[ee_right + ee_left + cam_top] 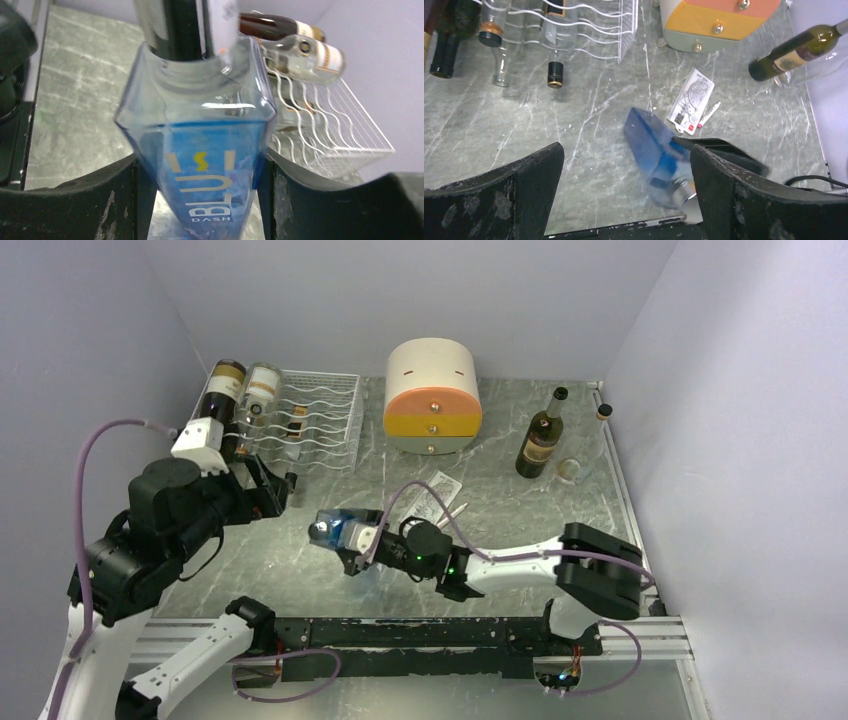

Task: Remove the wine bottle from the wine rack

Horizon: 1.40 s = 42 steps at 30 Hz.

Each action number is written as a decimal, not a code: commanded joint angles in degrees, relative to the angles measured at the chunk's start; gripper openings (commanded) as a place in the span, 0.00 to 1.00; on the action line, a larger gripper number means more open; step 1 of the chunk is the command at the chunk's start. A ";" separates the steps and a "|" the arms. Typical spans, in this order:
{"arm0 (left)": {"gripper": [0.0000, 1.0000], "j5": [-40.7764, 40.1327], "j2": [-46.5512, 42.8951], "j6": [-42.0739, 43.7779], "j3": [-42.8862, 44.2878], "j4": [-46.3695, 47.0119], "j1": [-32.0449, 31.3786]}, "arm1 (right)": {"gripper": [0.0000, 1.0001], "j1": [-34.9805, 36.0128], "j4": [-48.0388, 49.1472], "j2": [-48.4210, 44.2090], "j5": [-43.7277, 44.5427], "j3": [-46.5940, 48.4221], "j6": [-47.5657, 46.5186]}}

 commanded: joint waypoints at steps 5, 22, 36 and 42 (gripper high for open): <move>0.99 -5.49 -7.19 -1.46 -10.92 10.81 -0.29 | 0.21 -0.13 -8.00 -12.42 13.89 4.69 12.40; 0.99 -1.68 -10.57 -2.82 -25.16 17.45 -0.29 | 0.03 -8.85 -41.49 -37.36 54.22 7.59 28.63; 1.00 -0.27 -10.55 -3.86 -30.13 22.66 -0.27 | 0.00 -35.52 -49.73 -44.26 64.02 0.76 40.06; 0.99 1.19 -11.60 -3.64 -32.17 24.20 -0.28 | 0.00 -48.43 -41.00 -42.57 59.12 -3.58 37.72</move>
